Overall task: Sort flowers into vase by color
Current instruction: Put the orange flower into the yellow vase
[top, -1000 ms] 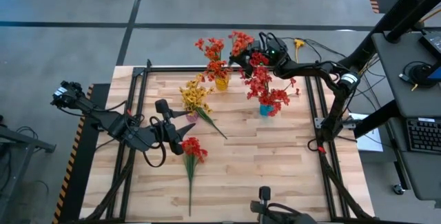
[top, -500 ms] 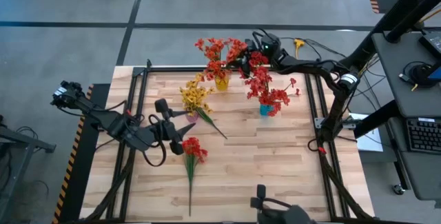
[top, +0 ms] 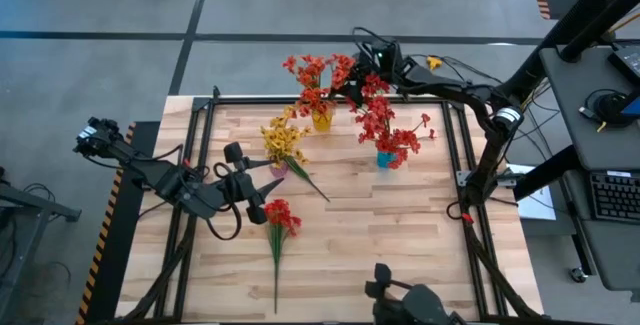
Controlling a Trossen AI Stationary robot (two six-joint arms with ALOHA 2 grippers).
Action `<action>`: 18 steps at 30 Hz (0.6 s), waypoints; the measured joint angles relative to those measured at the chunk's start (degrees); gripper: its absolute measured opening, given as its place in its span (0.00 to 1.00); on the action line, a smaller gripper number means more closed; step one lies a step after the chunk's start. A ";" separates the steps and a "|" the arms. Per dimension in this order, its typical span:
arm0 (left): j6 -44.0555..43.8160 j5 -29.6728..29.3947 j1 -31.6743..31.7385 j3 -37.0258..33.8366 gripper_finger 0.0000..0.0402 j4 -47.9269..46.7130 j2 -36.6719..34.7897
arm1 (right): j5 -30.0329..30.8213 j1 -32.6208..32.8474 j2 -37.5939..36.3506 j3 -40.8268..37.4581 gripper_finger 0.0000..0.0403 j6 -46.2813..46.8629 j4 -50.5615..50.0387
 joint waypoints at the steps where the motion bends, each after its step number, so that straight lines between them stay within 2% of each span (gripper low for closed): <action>1: -0.42 -0.01 -0.01 0.00 0.48 -0.44 0.00 | 0.12 0.00 0.00 0.92 0.61 0.12 -2.22; 10: -1.88 -0.03 0.00 0.00 0.48 -1.36 0.02 | 2.28 0.00 -0.44 7.41 0.61 0.17 -16.51; 18: -3.40 -0.59 -0.06 0.80 0.48 -1.70 0.10 | 10.66 0.00 -2.74 12.62 0.61 -0.92 -29.79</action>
